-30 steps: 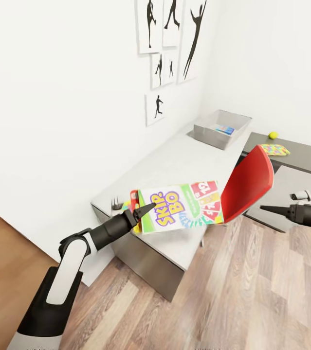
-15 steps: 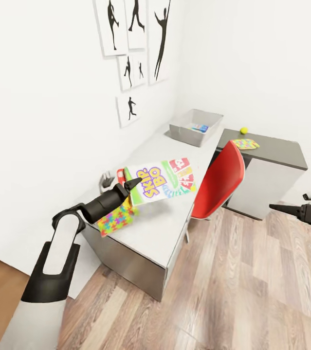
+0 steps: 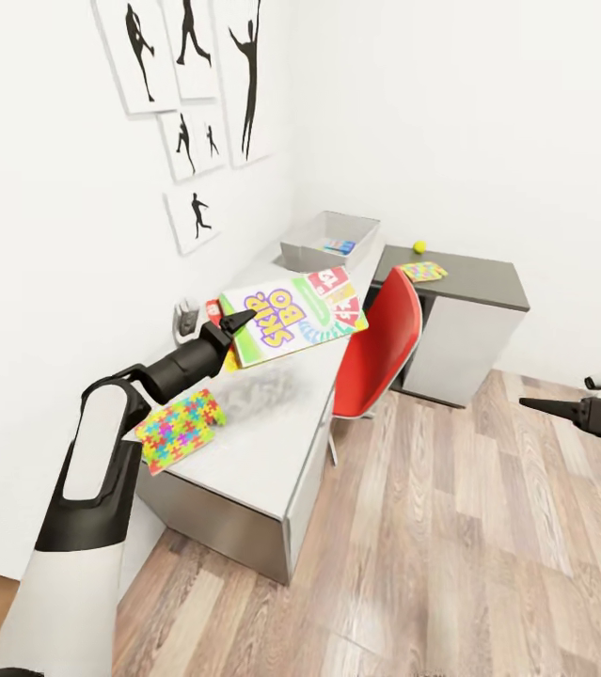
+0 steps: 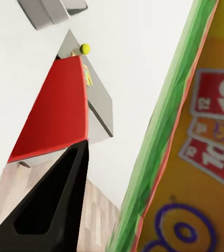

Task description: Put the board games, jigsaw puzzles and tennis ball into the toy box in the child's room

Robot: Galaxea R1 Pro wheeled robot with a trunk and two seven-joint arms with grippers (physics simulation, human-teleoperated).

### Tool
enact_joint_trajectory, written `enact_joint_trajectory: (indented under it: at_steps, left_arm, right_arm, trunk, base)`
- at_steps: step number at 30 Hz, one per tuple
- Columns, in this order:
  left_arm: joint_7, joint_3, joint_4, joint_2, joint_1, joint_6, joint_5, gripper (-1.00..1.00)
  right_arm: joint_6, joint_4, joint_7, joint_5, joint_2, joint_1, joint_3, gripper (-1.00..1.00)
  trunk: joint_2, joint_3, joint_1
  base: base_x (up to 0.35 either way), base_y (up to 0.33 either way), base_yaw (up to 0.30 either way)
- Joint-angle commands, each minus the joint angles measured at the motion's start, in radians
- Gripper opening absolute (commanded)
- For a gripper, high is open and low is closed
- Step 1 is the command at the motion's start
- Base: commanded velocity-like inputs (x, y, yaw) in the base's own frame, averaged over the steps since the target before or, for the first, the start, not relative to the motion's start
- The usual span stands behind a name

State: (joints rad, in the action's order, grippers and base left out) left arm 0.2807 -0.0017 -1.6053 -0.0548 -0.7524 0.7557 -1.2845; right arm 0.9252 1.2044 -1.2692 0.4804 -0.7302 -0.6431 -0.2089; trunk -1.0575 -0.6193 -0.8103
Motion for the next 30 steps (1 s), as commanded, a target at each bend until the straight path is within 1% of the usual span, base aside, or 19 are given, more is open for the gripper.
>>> enact_joint_trajectory:
  at_steps: [1,4,9,14,16,18,22,25,26,30]
  left_arm:
    - [0.011,0.001,-0.001,0.001,-0.004,0.002,-0.015,-1.00]
    - [0.012,0.005,-0.001,0.007,-0.010,0.002,-0.016,-1.00]
    - [0.010,0.013,-0.002,0.010,-0.013,0.001,-0.016,-1.00]
    - [0.010,0.017,-0.002,0.011,-0.016,0.001,-0.016,-1.00]
    - [0.013,0.018,-0.002,0.012,-0.029,0.001,-0.016,-1.00]
    - [0.013,0.018,-0.002,0.012,-0.031,0.001,-0.016,-1.00]
    - [0.014,0.019,-0.002,0.012,-0.039,0.001,-0.016,-1.00]
    - [0.017,0.021,-0.002,0.014,-0.056,0.001,-0.015,-1.00]
    - [0.027,0.029,-0.002,0.018,-0.070,0.001,-0.015,-1.00]
    - [0.050,0.049,-0.002,0.028,-0.086,0.001,-0.021,-1.00]
  right_arm:
    - [0.006,0.000,-0.001,0.002,0.000,-0.001,0.000,1.00]
    - [0.006,0.001,-0.001,0.002,0.001,0.000,0.000,1.00]
    - [0.006,0.002,-0.001,0.001,0.003,0.000,0.001,1.00]
    - [0.006,0.002,-0.001,0.001,0.005,0.000,0.001,1.00]
    - [0.006,0.003,-0.001,0.001,0.005,0.000,0.001,1.00]
    - [0.006,0.003,-0.001,0.002,0.005,0.000,0.001,1.00]
    - [0.007,0.008,-0.001,0.002,0.004,0.003,0.001,1.00]
    - [0.007,0.011,-0.001,0.003,0.003,0.007,0.001,1.00]
    - [0.007,0.013,-0.001,0.003,0.004,0.008,0.000,1.00]
    - [0.007,0.014,-0.001,0.003,0.005,0.011,0.001,1.00]
  trunk:
    - [-0.001,0.000,0.000]
    - [-0.001,0.001,0.000]
    - [-0.001,0.003,0.000]
    - [-0.001,0.005,0.000]
    - [-0.001,0.006,0.000]
    - [-0.001,0.007,0.000]
    - [-0.001,0.007,0.000]
    - [-0.001,0.008,0.000]
    - [-0.001,0.008,0.000]
    - [-0.001,0.008,0.000]
  base:
    - [0.005,0.000,-0.278]
    - [0.044,-0.009,-0.278]
    - [0.124,-0.078,-0.278]
    - [0.191,-0.146,-0.278]
    - [0.239,-0.193,-0.263]
    - [0.246,-0.199,-0.211]
    - [0.251,-0.203,-0.124]
    - [0.254,-0.207,-0.056]
    - [0.256,-0.208,-0.028]
    - [0.257,-0.209,-0.017]
